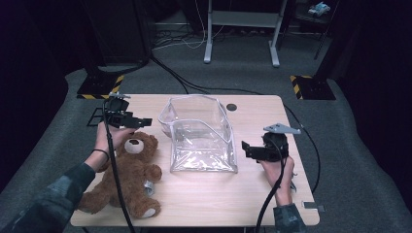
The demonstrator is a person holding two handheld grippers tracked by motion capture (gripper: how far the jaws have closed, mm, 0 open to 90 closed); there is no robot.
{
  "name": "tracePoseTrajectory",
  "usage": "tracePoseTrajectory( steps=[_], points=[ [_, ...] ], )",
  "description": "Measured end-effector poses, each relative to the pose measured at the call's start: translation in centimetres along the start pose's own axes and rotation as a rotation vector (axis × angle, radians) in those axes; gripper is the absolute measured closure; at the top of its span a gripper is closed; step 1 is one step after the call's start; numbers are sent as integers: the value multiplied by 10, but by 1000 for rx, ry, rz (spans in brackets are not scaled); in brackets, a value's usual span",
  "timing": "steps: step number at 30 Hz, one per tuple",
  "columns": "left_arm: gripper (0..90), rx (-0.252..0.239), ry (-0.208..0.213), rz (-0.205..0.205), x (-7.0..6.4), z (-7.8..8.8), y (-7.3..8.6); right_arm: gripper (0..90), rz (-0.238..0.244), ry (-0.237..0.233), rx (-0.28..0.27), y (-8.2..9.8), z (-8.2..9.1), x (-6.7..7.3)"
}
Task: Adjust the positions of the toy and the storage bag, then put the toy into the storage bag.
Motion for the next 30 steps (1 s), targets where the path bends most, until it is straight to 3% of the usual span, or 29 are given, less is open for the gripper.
tracePoseTrajectory(
  steps=[3, 5, 6, 10, 17, 21, 24, 26, 30],
  points=[
    [56, -10, -14, -13, 1, 4, 8, 40, 14, 3, 22, 21, -6, 3],
    [47, -21, -17, 3, 0, 6, 14, 33, 24, 6, 38, 35, -12, 6],
    [43, -13, -16, -16, 1, 7, 16, 29, 25, 6, 44, 40, -15, 6],
    [35, -25, -31, -16, -2, 11, 27, 25, 12, 3, 66, 69, -31, 10],
    [6, -34, -53, -16, -3, 16, 45, 17, 23, 41, 132, 111, -55, 13],
    [0, -42, -64, 30, -2, 14, 58, 16, 10, 45, 146, 124, -63, 12],
    [0, -30, -78, 24, 1, 14, 65, 14, -9, 62, 170, 132, -67, 12],
    [0, -16, -91, 27, 2, 13, 70, 14, 22, 65, 173, 136, -69, 10],
    [0, 15, -113, 13, 2, 10, 80, 13, 4, 67, 172, 140, -71, 10]
  ],
)
Point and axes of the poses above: each handheld gripper's, and its own axes: z roughly backward along the jaws, y roughly out of its underside, x roughly to its left, the point moved 4 cm from there along -z, roughly forward along the jaws, and after that the axes turned 2 degrees about -z, right-handed, at the moved point
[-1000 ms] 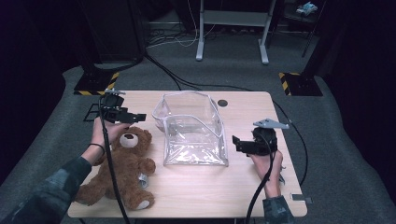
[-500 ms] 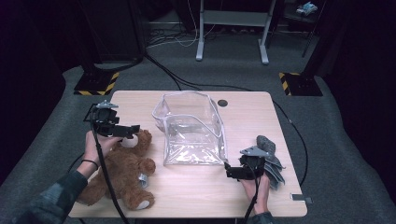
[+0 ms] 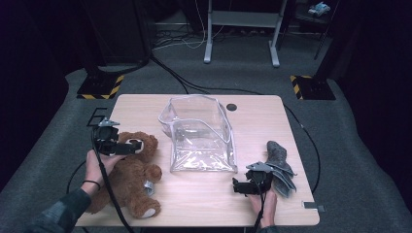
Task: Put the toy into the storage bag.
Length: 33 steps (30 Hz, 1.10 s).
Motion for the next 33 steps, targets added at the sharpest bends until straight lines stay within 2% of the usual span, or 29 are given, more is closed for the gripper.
tracePoseTrajectory(
  steps=[2, 3, 4, 6, 9, 15, 17, 20, 22, 25, 28, 33],
  points=[
    [0, 16, -9, 6, -1, -3, 5, 13, -10, 2, 8, 2, -2, 1],
    [0, 31, -10, 3, -2, -6, 9, 13, 6, 0, 7, 3, -3, 0],
    [0, 36, -13, 8, -2, -8, 12, 9, -2, -1, 12, 4, -5, 2],
    [0, 48, -29, 2, -3, -12, 18, 12, 17, 19, 13, 5, -5, 3],
    [0, 64, -48, 9, -2, -16, 25, 12, 13, 16, 9, 5, -5, 4],
    [0, 79, -95, 22, 1, -24, 34, 12, 12, 19, 0, 6, -5, 4],
    [0, 79, -107, 50, 4, -27, 38, 12, 10, 18, 0, 6, -5, 4],
    [0, 86, -123, 66, 8, -31, 44, 11, 9, 24, -1, 6, -5, 5],
    [0, 108, -122, 73, 10, -34, 47, 11, 12, 19, 1, 6, -5, 5],
    [1, 116, -136, 103, 13, -38, 50, 10, 14, 21, 0, 6, -6, 5],
    [25, 131, -163, 75, 12, -43, 57, 10, 16, 20, -1, 6, -6, 5],
    [74, 123, -157, 76, 12, -47, 60, 9, 17, 21, -1, 6, -6, 5]
  ],
)
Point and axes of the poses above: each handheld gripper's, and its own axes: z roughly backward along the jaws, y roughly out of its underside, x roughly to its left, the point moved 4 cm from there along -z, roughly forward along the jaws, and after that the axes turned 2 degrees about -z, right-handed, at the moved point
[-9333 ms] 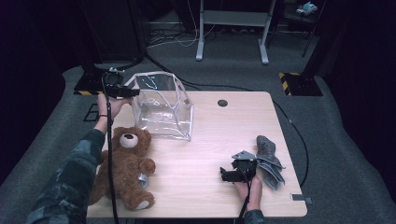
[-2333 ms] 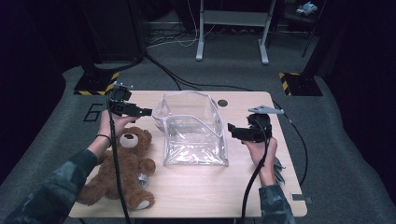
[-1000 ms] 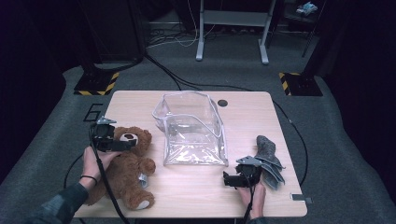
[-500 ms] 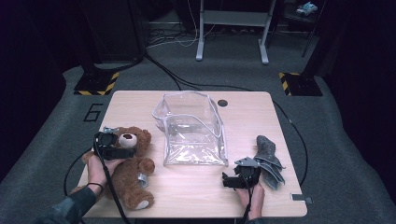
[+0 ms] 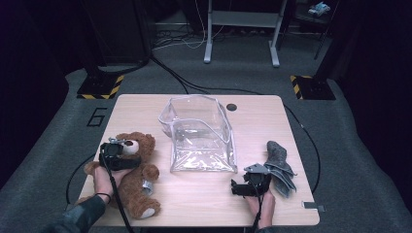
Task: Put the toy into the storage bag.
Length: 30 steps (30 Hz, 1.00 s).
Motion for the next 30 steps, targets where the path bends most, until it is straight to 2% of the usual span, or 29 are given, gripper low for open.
tracePoseTrajectory(
  steps=[6, 14, 16, 17, 18, 19, 22, 25, 27, 30],
  points=[
    [152, 4, 17, -8, 0, -5, 4, 8, 0, 1, 0, 0, 0, 0],
    [378, -13, 55, -65, -1, -5, 6, 9, 1, 0, -1, 0, 0, 0],
    [413, -8, 51, -74, -1, -4, 6, 10, 0, -1, -1, 0, 0, 0],
    [425, -8, 50, -81, -1, -3, 6, 10, 0, -1, -1, 0, 0, 0],
    [439, -14, 56, -70, -2, -3, 6, 11, -1, 0, -1, 0, 0, 0],
    [452, -16, 55, -84, -1, -2, 5, 12, 0, -1, -1, 0, 0, 0],
    [478, -28, 64, -90, 0, 1, 3, 17, -3, 0, -2, 0, 0, 0],
    [492, -33, 91, -82, 4, 6, 1, 21, -9, 4, -2, 0, 0, 0],
    [497, -52, 114, -85, 6, 9, -2, 24, -8, 4, -2, 0, 0, 0],
    [507, -86, 110, -111, 4, 16, -8, 29, -2, -7, -1, 0, 1, 0]
  ],
)
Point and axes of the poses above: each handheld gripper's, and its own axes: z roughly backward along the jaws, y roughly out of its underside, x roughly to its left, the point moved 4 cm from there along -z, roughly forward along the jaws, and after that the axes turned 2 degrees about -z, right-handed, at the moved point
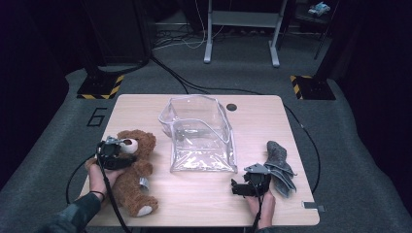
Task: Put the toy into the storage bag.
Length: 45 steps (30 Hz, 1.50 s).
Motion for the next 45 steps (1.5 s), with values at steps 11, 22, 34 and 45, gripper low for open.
tracePoseTrajectory(
  steps=[11, 22, 34, 45],
  points=[
    [517, -106, 3, 20, 3, 10, -26, 32, -5, 7, -3, 0, 0, 0],
    [536, -181, -16, 33, 12, 15, -42, 32, -6, 9, -3, 0, 0, 0],
    [540, -242, -43, 30, 23, 22, -62, 32, -7, 12, -4, 0, 0, 0],
    [539, -279, -84, 28, 33, 33, -85, 32, -7, 12, -4, 0, 0, 0]
  ],
)
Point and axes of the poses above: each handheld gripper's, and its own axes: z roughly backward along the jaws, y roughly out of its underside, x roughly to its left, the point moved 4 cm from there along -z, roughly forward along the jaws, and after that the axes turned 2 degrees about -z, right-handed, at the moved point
